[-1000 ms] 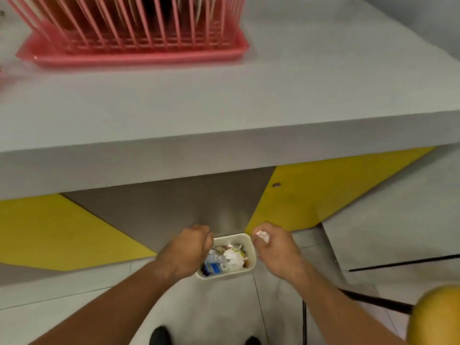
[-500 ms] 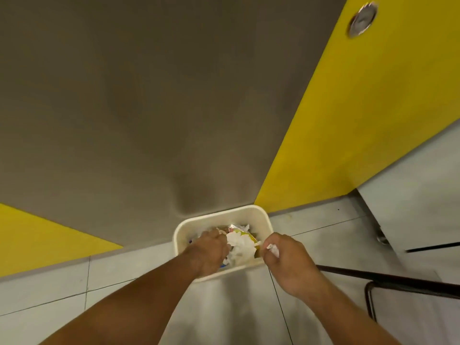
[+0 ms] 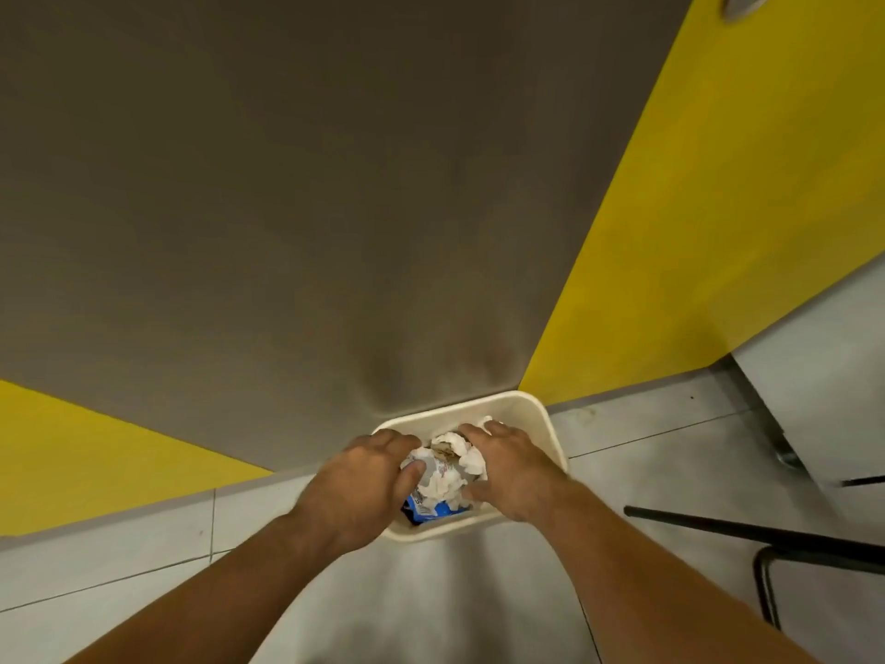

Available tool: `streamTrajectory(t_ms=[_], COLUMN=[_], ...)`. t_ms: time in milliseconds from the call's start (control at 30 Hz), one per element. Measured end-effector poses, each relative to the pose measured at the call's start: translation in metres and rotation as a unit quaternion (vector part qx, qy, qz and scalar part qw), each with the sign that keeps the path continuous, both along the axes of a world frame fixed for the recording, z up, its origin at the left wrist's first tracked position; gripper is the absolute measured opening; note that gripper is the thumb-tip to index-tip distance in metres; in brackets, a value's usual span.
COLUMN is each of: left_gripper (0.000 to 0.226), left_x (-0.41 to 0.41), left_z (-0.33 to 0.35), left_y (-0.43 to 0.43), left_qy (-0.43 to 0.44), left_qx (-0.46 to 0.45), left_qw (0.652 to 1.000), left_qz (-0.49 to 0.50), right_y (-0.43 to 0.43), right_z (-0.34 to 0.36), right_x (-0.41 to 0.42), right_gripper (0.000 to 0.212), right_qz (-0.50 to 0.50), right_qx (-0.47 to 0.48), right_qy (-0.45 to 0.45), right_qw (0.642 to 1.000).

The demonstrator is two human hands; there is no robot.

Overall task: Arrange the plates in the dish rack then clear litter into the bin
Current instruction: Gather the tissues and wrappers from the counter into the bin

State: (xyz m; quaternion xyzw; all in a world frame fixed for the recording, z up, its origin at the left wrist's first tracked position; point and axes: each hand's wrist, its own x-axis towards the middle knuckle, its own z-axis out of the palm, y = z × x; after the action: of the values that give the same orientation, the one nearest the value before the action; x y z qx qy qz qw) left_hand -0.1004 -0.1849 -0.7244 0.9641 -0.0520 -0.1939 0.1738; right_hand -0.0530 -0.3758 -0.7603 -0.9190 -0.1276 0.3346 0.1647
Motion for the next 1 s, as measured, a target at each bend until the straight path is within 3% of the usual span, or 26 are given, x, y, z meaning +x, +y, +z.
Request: streamTrajectory(t_ms=[267,400,633,733,867,1000], left_gripper=[0.062,0.054,0.059,0.069,0.046,0.04], left_x=[-0.023,-0.031,-0.047,-0.053,-0.059,-0.068], left_z=[0.17,0.282,0.472,0.519,0.561,0.578], left_y=[0.008,0.0,0.004,0.02,0.043,0.073], left_qy=[-0.02,-0.056,-0.143,-0.169,-0.212,-0.233], left_qx=[-0.026,-0.028,-0.025,-0.028,-0.039,-0.057], left_qw=[0.999,0.998,0.989,0.985,0.975,0.967], left_qz=[-0.009,-0.007,0.002,0.029,0.059,0.084], right_y=[-0.022,-0.019,-0.013,-0.004,0.017,0.048], right_z=[0.194,0.319,0.506,0.564,0.615,0.634], right_x=[-0.017,-0.021,-0.026,-0.025,-0.026,-0.034], right_gripper=[0.044,0.04,0.031,0.027,0.028,0.026], right_qz=[-0.022,0.0,0.038,0.045,0.064,0.063], right_qx=[0.064,0.092,0.131,0.147,0.155,0.167], right_qy=[-0.082,-0.11,-0.157,-0.183,-0.217,-0.239], right_qw=[0.994,0.99,0.978,0.971,0.962,0.954])
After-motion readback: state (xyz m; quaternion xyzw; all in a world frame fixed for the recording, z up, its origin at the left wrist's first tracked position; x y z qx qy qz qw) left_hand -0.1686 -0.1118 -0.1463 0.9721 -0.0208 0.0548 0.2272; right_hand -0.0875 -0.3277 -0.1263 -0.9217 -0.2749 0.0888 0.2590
